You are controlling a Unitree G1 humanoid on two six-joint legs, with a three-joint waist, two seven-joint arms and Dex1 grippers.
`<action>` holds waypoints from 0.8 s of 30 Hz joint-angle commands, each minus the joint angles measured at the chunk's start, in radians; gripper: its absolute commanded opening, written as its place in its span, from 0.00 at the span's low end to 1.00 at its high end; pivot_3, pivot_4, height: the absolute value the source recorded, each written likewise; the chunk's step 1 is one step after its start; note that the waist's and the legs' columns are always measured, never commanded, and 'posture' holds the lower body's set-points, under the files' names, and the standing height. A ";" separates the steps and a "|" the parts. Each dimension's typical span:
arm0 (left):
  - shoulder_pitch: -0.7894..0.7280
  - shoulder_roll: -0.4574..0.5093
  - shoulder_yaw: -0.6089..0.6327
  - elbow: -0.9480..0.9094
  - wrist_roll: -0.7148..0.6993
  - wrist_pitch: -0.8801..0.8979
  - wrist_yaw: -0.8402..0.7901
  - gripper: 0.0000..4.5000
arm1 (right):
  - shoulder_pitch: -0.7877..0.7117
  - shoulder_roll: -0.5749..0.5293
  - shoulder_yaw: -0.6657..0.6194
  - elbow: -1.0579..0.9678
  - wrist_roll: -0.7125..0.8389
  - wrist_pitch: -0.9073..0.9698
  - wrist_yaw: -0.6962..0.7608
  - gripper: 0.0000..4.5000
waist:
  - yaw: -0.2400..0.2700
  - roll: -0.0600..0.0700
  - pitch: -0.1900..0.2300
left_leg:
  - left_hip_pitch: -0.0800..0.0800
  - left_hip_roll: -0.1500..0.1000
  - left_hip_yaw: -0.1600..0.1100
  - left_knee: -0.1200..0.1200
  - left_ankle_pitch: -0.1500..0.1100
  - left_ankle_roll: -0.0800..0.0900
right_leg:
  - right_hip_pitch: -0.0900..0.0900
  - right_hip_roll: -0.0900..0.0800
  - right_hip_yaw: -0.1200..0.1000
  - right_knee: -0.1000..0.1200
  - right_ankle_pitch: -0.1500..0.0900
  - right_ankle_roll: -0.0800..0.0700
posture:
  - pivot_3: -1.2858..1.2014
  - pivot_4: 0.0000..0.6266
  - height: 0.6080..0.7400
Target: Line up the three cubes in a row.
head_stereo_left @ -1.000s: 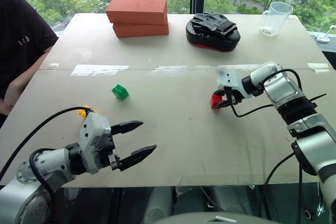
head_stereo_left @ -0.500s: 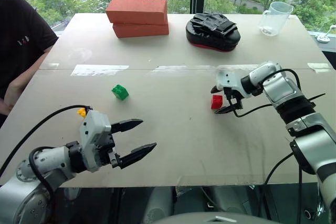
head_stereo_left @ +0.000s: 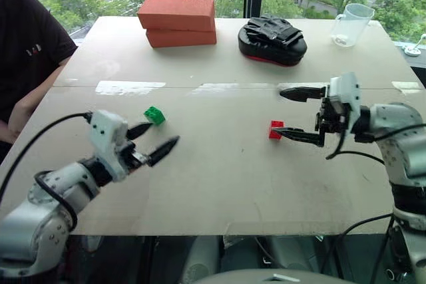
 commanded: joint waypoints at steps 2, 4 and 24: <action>-0.127 0.088 -0.031 0.142 0.072 0.082 0.024 1.00 | 0.100 -0.055 -0.065 -0.185 0.115 0.051 -0.059 0.99 | -0.003 0.000 0.000 | 0.001 0.000 0.001 0.000 0.000 0.000 | 0.000 0.000 0.001 0.000 0.000 0.000 | 0.52 0.24 0.98; -0.196 0.125 -0.062 0.225 0.105 0.084 0.001 1.00 | 0.144 -0.083 -0.065 -0.220 0.117 0.053 -0.078 0.99 | -0.002 -0.001 0.000 | 0.001 -0.001 0.001 0.001 0.000 0.000 | 0.000 0.000 0.000 0.001 0.000 0.000 | 0.52 0.24 0.98; -0.655 0.140 -0.437 0.768 0.382 -0.050 -0.301 0.88 | 0.270 -0.139 -0.025 -0.331 0.125 0.052 -0.268 1.00 | 0.000 -0.003 0.000 | 0.000 -0.002 0.001 0.002 0.002 -0.002 | 0.000 0.002 -0.005 0.002 0.000 0.000 | 0.52 0.24 0.98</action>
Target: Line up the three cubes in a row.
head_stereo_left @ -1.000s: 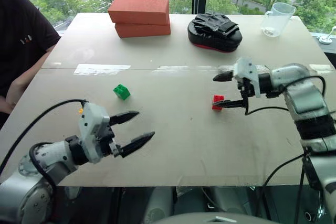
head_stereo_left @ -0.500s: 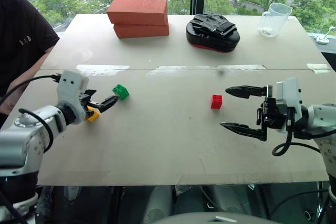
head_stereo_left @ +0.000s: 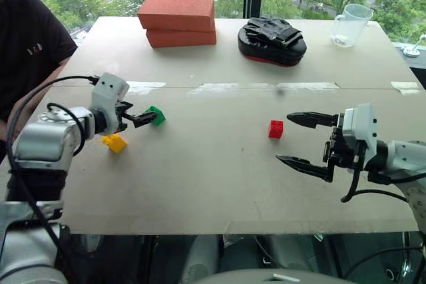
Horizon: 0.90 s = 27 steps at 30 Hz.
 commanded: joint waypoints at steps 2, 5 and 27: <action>-0.056 -0.012 -0.041 0.109 0.064 -0.074 -0.090 0.71 | 0.032 -0.024 -0.020 -0.056 0.000 -0.013 -0.034 1.00 | -0.004 0.000 0.000 | 0.000 0.000 0.000 0.000 0.001 -0.001 | 0.000 0.000 0.000 0.000 0.000 0.000 | 0.52 0.24 0.98; -0.089 -0.027 -0.056 0.194 0.096 -0.140 -0.141 0.44 | 0.042 -0.028 -0.024 -0.065 0.004 -0.011 -0.054 1.00 | -0.003 0.000 0.000 | 0.000 0.000 0.000 0.000 0.000 0.000 | 0.000 0.000 0.000 0.000 0.000 0.000 | 0.52 0.24 0.98; -0.412 -0.332 -0.368 0.471 0.343 -0.793 -0.704 0.28 | 0.265 -0.087 -0.184 -0.007 -0.024 -0.077 -0.053 1.00 | 0.001 -0.002 0.000 | -0.001 -0.001 -0.001 0.013 -0.001 0.002 | 0.004 0.005 -0.002 0.005 0.000 0.001 | 0.52 0.24 0.98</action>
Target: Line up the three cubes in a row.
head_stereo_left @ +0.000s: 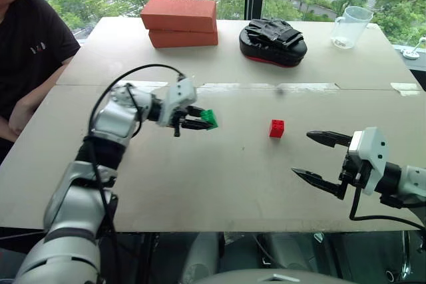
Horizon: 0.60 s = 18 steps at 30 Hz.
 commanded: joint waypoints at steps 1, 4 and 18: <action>-0.069 -0.047 -0.023 0.142 0.068 -0.115 -0.015 0.28 | 0.003 -0.011 -0.060 0.000 0.020 -0.008 -0.002 1.00 | -0.007 0.000 0.000 | 0.000 0.000 0.000 0.000 0.000 0.000 | 0.000 0.000 0.000 0.000 0.000 0.000 | 0.52 0.24 0.98; -0.112 -0.094 -0.023 0.238 0.091 -0.149 -0.042 0.28 | 0.011 -0.017 -0.076 -0.005 0.038 -0.003 0.007 1.00 | -0.010 0.000 0.000 | 0.000 0.001 -0.001 -0.001 0.000 0.001 | 0.000 0.000 0.000 0.000 0.000 0.000 | 0.52 0.24 0.98; -0.211 -0.232 -0.008 0.396 0.173 -0.187 -0.013 0.28 | 0.014 -0.048 -0.111 -0.008 0.087 0.019 0.006 1.00 | -0.006 -0.001 0.001 | -0.001 0.000 -0.002 0.000 -0.001 0.001 | 0.000 0.000 -0.001 0.000 0.000 0.000 | 0.52 0.24 0.98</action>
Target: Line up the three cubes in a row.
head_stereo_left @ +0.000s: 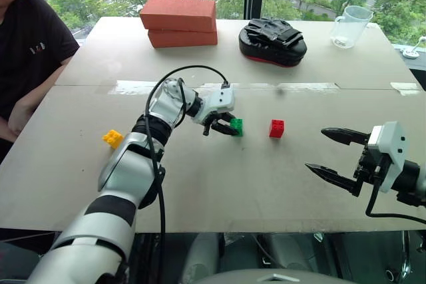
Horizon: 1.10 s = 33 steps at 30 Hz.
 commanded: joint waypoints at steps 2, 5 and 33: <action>-0.037 -0.019 0.013 0.028 0.035 -0.014 0.049 0.28 | 0.001 -0.011 -0.039 -0.028 0.019 0.001 -0.009 1.00 | -0.001 0.000 0.000 | 0.000 0.000 0.000 0.000 0.000 0.000 | 0.000 0.000 0.000 0.000 0.000 0.000 | 0.52 0.24 0.98; -0.043 -0.029 0.018 0.043 0.040 -0.028 0.042 0.28 | 0.003 -0.013 -0.040 -0.029 0.020 0.003 -0.010 1.00 | 0.000 0.000 0.000 | 0.000 0.000 0.000 0.000 0.000 0.000 | 0.000 0.000 0.000 0.000 0.000 0.000 | 0.52 0.24 0.98; 0.079 0.176 0.184 -0.281 -0.105 0.245 -0.103 1.00 | -0.038 0.018 0.030 -0.001 0.012 -0.005 -0.031 1.00 | -0.011 0.000 0.000 | 0.001 0.001 0.000 -0.001 0.000 0.000 | 0.000 0.000 0.000 0.001 0.000 0.000 | 0.52 0.24 0.98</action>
